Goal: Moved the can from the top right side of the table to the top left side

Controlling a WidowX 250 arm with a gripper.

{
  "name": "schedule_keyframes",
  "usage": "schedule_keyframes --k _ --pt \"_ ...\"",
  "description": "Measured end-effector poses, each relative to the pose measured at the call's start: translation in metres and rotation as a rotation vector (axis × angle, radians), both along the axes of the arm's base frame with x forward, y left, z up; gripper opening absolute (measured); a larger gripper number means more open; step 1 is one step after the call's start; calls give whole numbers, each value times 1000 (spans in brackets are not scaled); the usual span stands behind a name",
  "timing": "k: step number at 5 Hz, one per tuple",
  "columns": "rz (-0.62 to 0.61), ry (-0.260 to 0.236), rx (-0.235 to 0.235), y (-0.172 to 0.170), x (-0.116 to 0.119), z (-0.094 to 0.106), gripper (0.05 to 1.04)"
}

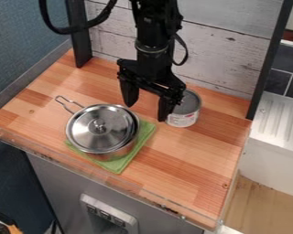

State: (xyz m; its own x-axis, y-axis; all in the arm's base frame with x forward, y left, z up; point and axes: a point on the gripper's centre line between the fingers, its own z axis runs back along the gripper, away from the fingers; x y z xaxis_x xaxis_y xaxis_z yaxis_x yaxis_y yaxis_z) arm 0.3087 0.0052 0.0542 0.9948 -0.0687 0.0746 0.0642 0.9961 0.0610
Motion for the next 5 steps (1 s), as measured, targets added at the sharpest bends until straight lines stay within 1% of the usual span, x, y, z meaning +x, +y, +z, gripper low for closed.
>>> schedule_keyframes --k 1,2,3,4,5 --pt "-1 29 -4 -2 -2 -9 1001" --pt "-113 -12 -28 -45 10 -6 1001" --pt "-197 -6 -5 -79 24 -13 1001" --pt "-254 -19 -13 -111 35 -17 1001" --pt "-233 3 -41 -121 54 -32 1001"
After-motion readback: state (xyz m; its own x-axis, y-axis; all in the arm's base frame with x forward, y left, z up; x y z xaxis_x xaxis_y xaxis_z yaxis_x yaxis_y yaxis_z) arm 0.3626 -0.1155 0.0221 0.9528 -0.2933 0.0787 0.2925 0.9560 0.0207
